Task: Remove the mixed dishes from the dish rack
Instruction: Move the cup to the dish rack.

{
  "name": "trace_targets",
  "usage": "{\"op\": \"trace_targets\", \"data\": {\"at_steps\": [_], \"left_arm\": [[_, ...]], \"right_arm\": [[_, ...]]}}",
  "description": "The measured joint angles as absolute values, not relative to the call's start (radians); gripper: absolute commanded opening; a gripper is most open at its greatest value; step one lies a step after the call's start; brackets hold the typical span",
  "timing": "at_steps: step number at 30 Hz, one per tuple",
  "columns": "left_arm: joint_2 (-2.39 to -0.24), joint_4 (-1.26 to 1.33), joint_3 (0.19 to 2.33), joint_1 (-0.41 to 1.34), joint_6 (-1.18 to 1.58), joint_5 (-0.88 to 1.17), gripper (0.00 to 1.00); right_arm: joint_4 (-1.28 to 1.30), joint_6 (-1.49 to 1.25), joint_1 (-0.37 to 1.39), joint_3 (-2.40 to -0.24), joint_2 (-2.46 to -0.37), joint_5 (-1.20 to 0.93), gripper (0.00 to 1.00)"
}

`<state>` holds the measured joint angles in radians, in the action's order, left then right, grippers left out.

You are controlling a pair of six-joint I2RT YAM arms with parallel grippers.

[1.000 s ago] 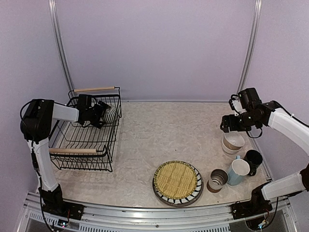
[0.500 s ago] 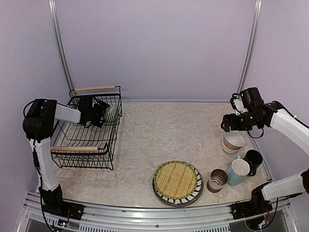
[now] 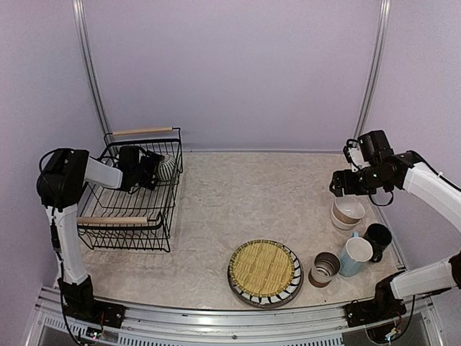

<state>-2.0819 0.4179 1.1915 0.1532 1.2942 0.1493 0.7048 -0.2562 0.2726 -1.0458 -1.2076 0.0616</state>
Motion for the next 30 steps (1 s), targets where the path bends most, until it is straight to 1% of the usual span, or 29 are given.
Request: {"op": "trace_targets", "data": {"at_steps": [6,11,16,22,25,27,30], "left_arm": [[-2.06,0.43,1.158,0.152,1.301,0.15,0.9],[-1.951,0.359,1.062,0.156,1.262,0.133,0.88],[-1.836,0.244,0.989,0.181,1.192,0.1,0.9],[-1.698,0.073,0.928,0.199,1.075,0.09,0.94],[-1.644,-0.001,0.925,0.175,1.003,0.131,0.92],[-1.614,-0.033,0.929,0.132,0.959,0.2,0.88],[-1.603,-0.085,0.973,0.072,0.906,0.273,0.88]], "right_arm": [[0.703,-0.259,0.273,-1.042,-1.201,0.062,0.89],[0.702,-0.263,0.273,-1.033,-1.195,0.062,0.89],[0.691,-0.264,0.273,-1.029,-1.195,0.06,0.89],[0.685,-0.264,0.273,-1.021,-1.196,0.06,0.89],[0.683,-0.263,0.273,-1.018,-1.196,0.06,0.89],[0.682,-0.263,0.273,-1.016,-1.196,0.06,0.89],[0.682,-0.263,0.273,-1.015,-1.199,0.06,0.89]]}}
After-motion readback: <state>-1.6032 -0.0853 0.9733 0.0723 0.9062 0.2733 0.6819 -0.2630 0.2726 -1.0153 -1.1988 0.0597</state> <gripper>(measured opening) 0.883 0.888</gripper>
